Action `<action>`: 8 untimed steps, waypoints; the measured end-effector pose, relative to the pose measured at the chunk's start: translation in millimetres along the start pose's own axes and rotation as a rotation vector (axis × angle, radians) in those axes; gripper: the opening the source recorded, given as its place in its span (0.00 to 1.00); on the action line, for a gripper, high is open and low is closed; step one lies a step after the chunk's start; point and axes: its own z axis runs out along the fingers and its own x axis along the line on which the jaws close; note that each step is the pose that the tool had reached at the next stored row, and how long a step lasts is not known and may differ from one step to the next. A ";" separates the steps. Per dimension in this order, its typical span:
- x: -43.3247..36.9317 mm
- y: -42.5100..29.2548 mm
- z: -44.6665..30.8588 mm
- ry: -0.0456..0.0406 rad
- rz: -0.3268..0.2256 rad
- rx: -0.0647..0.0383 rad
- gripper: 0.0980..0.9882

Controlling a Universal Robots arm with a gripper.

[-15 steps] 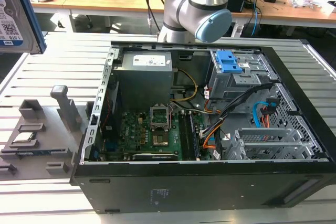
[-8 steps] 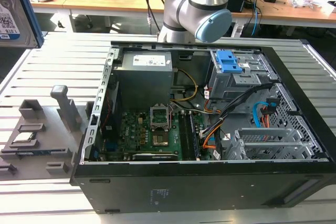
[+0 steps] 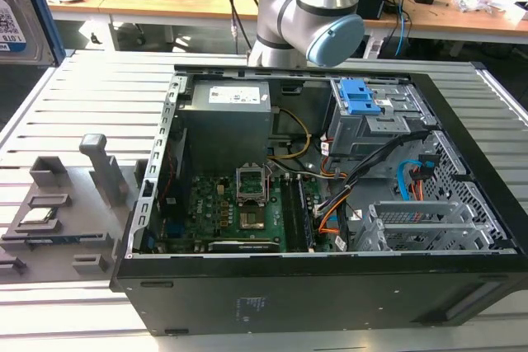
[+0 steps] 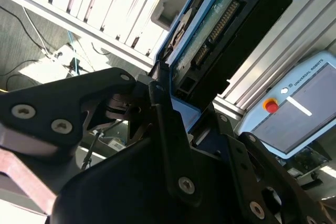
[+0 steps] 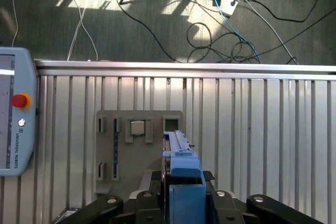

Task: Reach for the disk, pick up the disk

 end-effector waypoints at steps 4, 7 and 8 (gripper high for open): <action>0.0 0.0 -0.4 -0.0003 0.000 0.000 0.30; 0.0 0.0 -0.4 -0.0004 0.000 0.000 0.30; 0.1 -0.4 -0.4 -0.0005 0.000 0.000 0.30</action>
